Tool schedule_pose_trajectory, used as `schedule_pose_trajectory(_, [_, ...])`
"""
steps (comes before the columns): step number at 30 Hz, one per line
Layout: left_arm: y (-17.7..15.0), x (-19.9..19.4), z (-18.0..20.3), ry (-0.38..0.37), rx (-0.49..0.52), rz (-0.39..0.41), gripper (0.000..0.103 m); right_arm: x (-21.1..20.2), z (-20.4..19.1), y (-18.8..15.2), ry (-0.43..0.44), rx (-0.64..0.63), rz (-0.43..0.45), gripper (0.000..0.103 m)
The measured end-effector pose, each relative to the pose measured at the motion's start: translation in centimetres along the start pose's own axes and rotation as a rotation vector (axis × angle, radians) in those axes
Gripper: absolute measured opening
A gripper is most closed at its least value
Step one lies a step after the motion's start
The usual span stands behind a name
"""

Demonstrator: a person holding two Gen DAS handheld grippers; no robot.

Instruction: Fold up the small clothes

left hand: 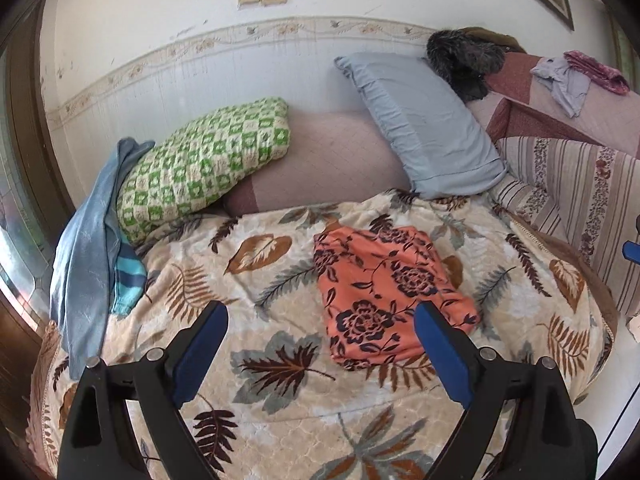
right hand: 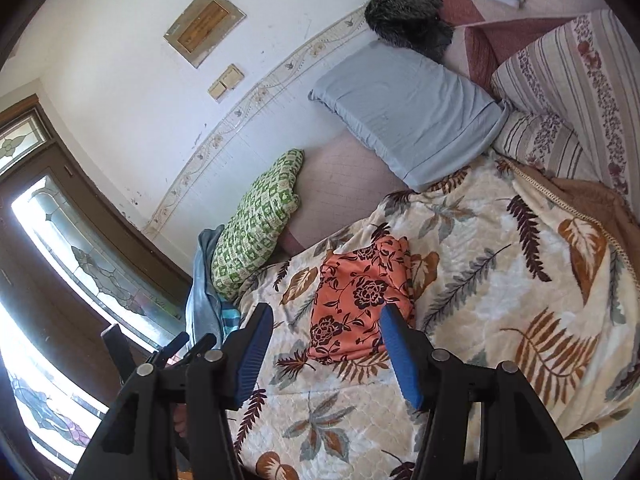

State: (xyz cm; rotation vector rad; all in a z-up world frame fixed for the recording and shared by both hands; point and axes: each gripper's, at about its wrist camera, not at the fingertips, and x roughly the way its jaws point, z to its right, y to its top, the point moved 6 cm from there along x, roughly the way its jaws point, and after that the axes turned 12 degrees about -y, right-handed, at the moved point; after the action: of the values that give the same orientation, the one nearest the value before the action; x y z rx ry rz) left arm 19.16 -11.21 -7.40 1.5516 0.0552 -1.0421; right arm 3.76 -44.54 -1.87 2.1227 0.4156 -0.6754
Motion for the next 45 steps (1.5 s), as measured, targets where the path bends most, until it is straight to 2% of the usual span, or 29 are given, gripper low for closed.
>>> schedule_pose_trajectory(5, [-2.5, 5.3, -7.5, 0.058, -0.156, -0.1, 0.094, 10.4, 0.2, 0.1, -0.006, 0.046, -0.108, 0.061])
schedule_pose_trajectory(10, [-2.2, 9.8, -11.2, 0.09, -0.241, -0.107, 0.094, 20.4, 2.0, 0.0, -0.057, 0.115, -0.173, 0.061])
schedule_pose_trajectory(13, [-0.8, 12.4, -10.5, 0.053, -0.253, -0.071, 0.094, 24.4, 2.9, 0.2, -0.014, 0.186, -0.164, 0.061])
schedule_pose_trajectory(15, [-0.1, 14.8, -9.1, 0.019, -0.248, -0.079, 0.094, 26.6, 2.5, 0.5, 0.008, 0.171, -0.171, 0.061])
schedule_pose_trajectory(17, [0.1, 17.6, -7.5, 0.016, -0.224, -0.124, 0.094, 28.6, 2.0, 1.1, -0.005, 0.128, -0.168, 0.06])
schedule_pose_trajectory(19, [-0.3, 20.3, -5.8, 0.026, -0.17, -0.176, 0.094, 30.6, 1.7, 2.1, 0.023, 0.12, -0.182, 0.055])
schedule_pose_trajectory(20, [-0.7, 21.4, -5.1, 0.04, -0.14, -0.203, 0.094, 31.9, 1.4, 2.8, 0.038, 0.12, -0.207, 0.045])
schedule_pose_trajectory(21, [-1.2, 22.3, -4.5, 0.058, -0.115, -0.229, 0.094, 33.2, 1.1, 3.6, 0.039, 0.121, -0.229, 0.04])
schedule_pose_trajectory(23, [-2.6, 23.8, -4.0, 0.078, -0.081, -0.286, 0.094, 36.3, 0.4, 4.8, 0.049, 0.124, -0.303, 0.04])
schedule_pose_trajectory(24, [-3.2, 24.3, -4.0, 0.084, -0.077, -0.3, 0.095, 38.1, 0.4, 5.1, 0.025, 0.126, -0.344, 0.04])
schedule_pose_trajectory(26, [-3.6, 24.3, -4.3, 0.077, -0.093, -0.276, 0.096, 42.1, 1.8, 4.8, -0.13, 0.117, -0.431, 0.04])
schedule_pose_trajectory(27, [-3.5, 24.3, -4.4, 0.077, -0.094, -0.279, 0.096, 43.8, 2.8, 4.2, -0.175, 0.122, -0.492, 0.032])
schedule_pose_trajectory(28, [-3.4, 24.2, -4.3, 0.08, -0.086, -0.284, 0.096, 44.5, 3.4, 3.9, -0.171, 0.155, -0.512, 0.024])
schedule_pose_trajectory(30, [-3.1, 23.8, -4.2, 0.092, -0.07, -0.273, 0.096, 42.8, 3.2, 4.6, -0.152, 0.182, -0.468, 0.025])
schedule_pose_trajectory(33, [-2.9, 23.1, -3.8, 0.104, -0.058, -0.266, 0.096, 37.3, 1.7, 5.6, -0.121, 0.096, -0.317, 0.029])
schedule_pose_trajectory(34, [-2.8, 22.8, -3.7, 0.104, -0.06, -0.26, 0.096, 35.4, 1.6, 5.4, -0.114, 0.083, -0.283, 0.034])
schedule_pose_trajectory(35, [-2.8, 22.5, -3.6, 0.107, -0.064, -0.253, 0.096, 33.8, 1.6, 5.1, -0.116, 0.082, -0.257, 0.04])
schedule_pose_trajectory(36, [-2.8, 22.1, -3.5, 0.108, -0.068, -0.247, 0.096, 32.4, 1.9, 4.6, -0.124, 0.092, -0.231, 0.064])
schedule_pose_trajectory(37, [-2.7, 21.8, -3.4, 0.106, -0.071, -0.243, 0.096, 30.9, 2.3, 4.1, -0.132, 0.102, -0.197, 0.073])
schedule_pose_trajectory(40, [-2.3, 20.8, -3.2, 0.115, -0.075, -0.226, 0.096, 28.2, 3.2, 2.7, -0.178, 0.1, -0.173, 0.073])
schedule_pose_trajectory(45, [-1.3, 19.6, -2.5, 0.131, -0.056, -0.202, 0.096, 28.2, 5.5, 0.7, -0.18, 0.152, -0.234, 0.073])
